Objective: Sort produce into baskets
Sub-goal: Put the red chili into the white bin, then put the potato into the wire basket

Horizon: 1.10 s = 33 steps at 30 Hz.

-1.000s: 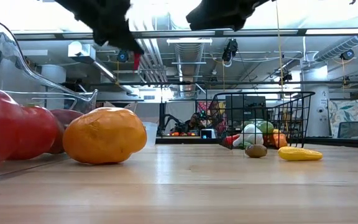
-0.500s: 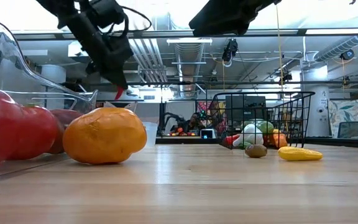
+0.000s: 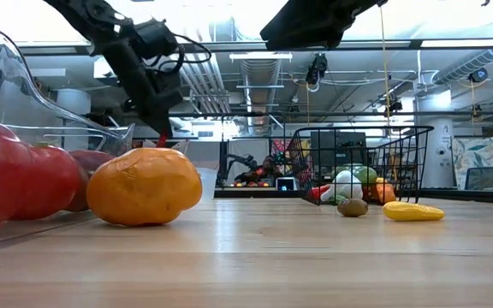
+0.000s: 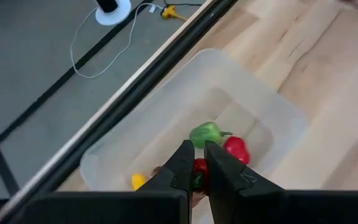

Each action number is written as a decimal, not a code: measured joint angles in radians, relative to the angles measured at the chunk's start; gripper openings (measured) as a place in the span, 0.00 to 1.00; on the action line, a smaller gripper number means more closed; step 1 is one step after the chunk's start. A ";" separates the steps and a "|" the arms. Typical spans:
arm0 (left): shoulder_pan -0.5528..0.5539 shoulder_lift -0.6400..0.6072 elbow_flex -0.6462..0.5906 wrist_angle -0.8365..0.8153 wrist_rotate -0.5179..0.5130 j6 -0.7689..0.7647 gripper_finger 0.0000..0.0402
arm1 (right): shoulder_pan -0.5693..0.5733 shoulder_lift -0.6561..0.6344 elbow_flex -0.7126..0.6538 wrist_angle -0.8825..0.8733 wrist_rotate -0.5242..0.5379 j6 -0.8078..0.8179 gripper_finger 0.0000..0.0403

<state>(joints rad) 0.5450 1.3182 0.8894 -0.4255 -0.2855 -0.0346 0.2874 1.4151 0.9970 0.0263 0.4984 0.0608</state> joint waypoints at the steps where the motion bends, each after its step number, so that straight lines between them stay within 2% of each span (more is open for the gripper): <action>1: 0.006 0.009 0.000 0.007 0.000 0.021 0.02 | 0.000 0.000 0.000 0.000 0.000 0.000 0.48; 13: 0.025 0.072 0.000 0.024 0.009 0.026 0.03 | 0.000 0.000 0.000 0.000 0.000 0.000 0.48; 33: 0.016 0.069 0.000 0.047 0.008 0.025 0.31 | 0.000 0.000 0.000 -0.001 0.000 0.002 0.48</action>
<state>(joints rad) 0.5612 1.3875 0.8898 -0.3786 -0.2778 -0.0100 0.2874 1.4155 0.9966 0.0257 0.4981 0.0627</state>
